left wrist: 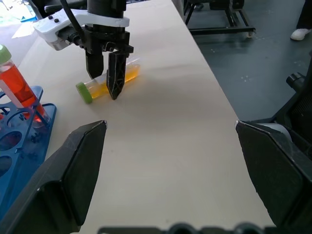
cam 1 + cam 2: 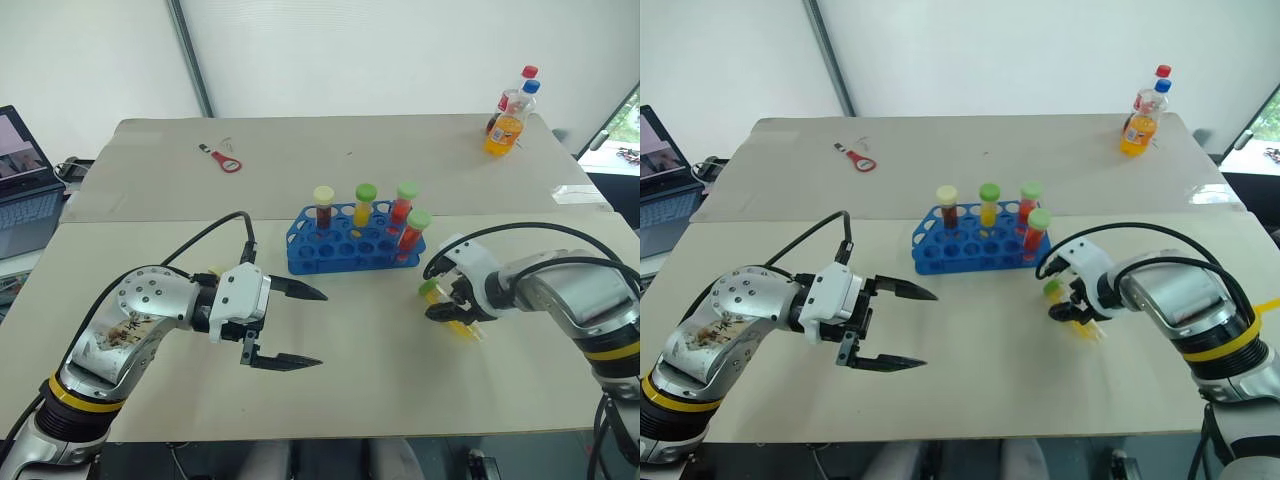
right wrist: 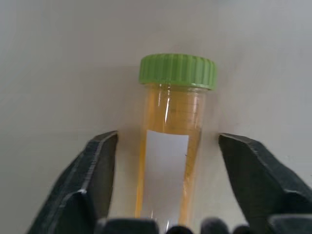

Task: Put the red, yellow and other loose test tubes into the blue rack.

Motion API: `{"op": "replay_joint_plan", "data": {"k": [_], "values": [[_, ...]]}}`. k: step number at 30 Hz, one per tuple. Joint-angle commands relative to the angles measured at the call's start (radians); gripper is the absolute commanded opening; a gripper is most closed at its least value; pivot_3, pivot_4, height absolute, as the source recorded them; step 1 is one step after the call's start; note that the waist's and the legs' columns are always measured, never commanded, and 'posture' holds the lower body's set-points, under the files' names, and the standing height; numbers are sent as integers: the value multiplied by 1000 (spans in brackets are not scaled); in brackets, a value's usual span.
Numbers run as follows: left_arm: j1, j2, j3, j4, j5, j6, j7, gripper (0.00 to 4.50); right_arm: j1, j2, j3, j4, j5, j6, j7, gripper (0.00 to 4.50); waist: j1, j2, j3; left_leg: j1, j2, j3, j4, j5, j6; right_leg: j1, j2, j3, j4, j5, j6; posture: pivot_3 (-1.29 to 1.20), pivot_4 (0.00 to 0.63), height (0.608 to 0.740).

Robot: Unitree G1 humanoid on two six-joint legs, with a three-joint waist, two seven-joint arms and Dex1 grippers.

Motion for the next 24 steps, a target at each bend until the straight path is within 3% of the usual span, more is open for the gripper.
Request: {"op": "replay_joint_plan", "data": {"k": [1,2,5,14,16,18,20,24], "values": [[-6,-3,6,-38,5,-7,19,4500,-6,-13,23,2,-1,8,19,2318,0,0,0,0,0,0,0,0,0,0,0,0,0,0,0,0,150,740],[-4,-3,6,-39,6,-5,22,4500,-4,-15,25,1,-4,6,20,1831,0,0,0,0,0,0,0,0,0,0,0,0,0,0,0,0,150,740],[0,-1,7,-37,8,-5,25,4500,3,-17,15,-7,-9,8,17,1062,0,0,0,0,0,0,0,0,0,0,0,0,0,0,0,0,150,740],[1,11,90,-8,-42,60,73,4500,123,-27,-210,-304,132,-17,77,997,2,0,0,-1,0,0,0,0,0,-1,0,0,0,0,0,0,150,740],[-1,12,124,2,-68,88,94,4500,182,58,-299,-382,153,-47,35,996,1,-1,-1,-1,0,-1,0,0,0,-1,0,-1,0,0,0,0,150,740],[-2,8,158,14,-83,114,124,4500,259,244,-408,-419,176,-178,-33,996,-3,-5,-3,-1,1,-1,0,0,1,-1,1,0,0,0,0,0,150,740],[-1,2,192,32,-95,131,155,4500,300,398,-408,-439,91,-388,-141,996,-4,-5,-3,0,2,-1,0,0,0,-1,2,0,1,0,0,0,150,740],[3,9,221,60,-91,144,178,4500,297,598,-358,-374,-23,-639,-274,988,-3,-6,-3,1,0,-1,0,1,-2,-2,1,1,2,1,0,0,150,740]]}}
